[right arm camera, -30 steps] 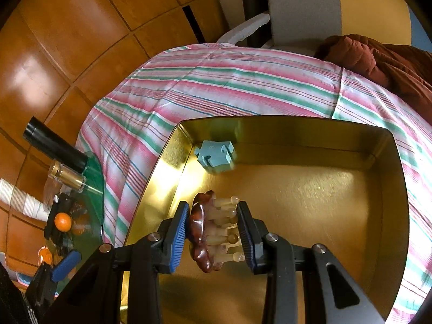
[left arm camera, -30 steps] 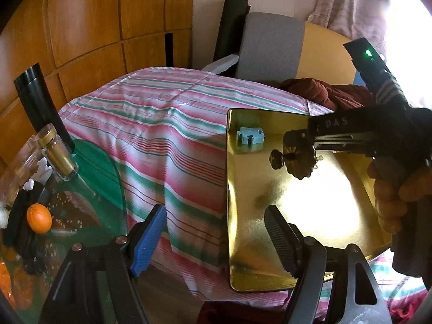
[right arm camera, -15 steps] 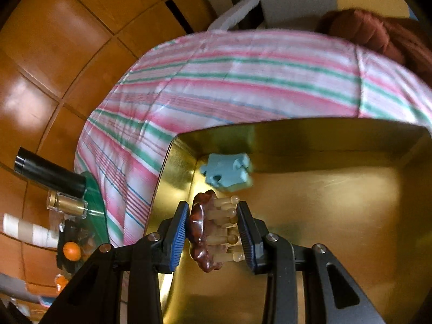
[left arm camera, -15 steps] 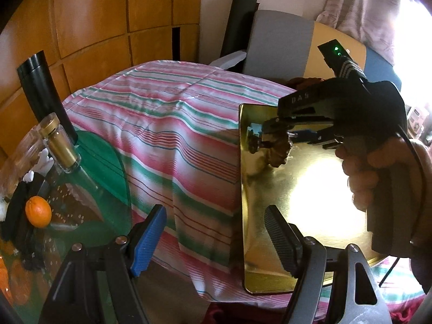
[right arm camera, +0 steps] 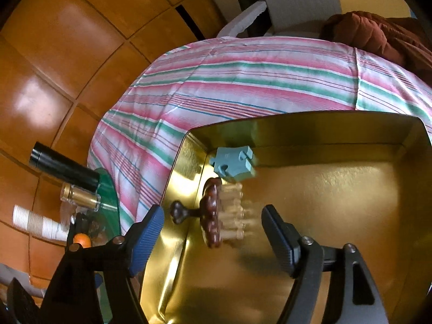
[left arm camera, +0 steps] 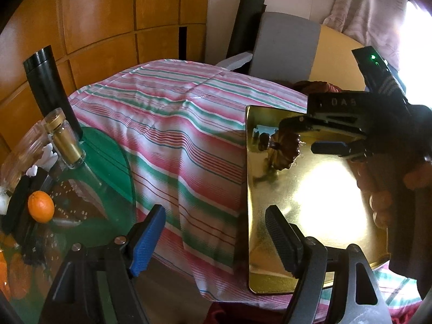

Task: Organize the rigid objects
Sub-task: 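Carry the brown spiky toy with the right tool and release it in the tray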

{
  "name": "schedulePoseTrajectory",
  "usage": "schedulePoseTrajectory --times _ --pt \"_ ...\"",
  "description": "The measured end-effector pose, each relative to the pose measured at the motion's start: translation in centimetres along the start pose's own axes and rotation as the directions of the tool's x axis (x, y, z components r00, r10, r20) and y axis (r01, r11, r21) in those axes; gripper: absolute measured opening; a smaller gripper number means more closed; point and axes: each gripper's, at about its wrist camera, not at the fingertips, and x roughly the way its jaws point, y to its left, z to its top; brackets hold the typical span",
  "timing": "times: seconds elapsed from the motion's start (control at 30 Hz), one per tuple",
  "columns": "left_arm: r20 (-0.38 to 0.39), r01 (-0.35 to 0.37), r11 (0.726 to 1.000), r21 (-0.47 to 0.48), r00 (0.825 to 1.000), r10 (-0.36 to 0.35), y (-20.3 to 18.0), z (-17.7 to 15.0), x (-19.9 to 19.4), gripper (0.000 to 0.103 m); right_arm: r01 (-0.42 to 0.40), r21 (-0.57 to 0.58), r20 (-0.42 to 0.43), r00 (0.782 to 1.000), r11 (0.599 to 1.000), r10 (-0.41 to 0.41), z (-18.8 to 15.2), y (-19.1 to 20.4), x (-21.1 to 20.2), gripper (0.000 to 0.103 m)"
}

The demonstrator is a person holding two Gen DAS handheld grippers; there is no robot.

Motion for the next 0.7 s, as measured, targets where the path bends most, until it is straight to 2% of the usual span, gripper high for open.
schedulePoseTrajectory --times 0.3,0.7 --pt "0.028 -0.006 1.000 0.004 1.000 0.006 0.1 0.1 -1.2 0.079 -0.012 -0.019 0.043 0.999 1.000 0.013 -1.6 0.2 -2.7 0.076" --pt "0.053 0.004 1.000 0.020 0.999 -0.006 -0.8 0.1 -2.4 0.079 0.086 -0.101 0.147 0.987 0.991 -0.071 -5.2 0.3 -7.5 0.080"
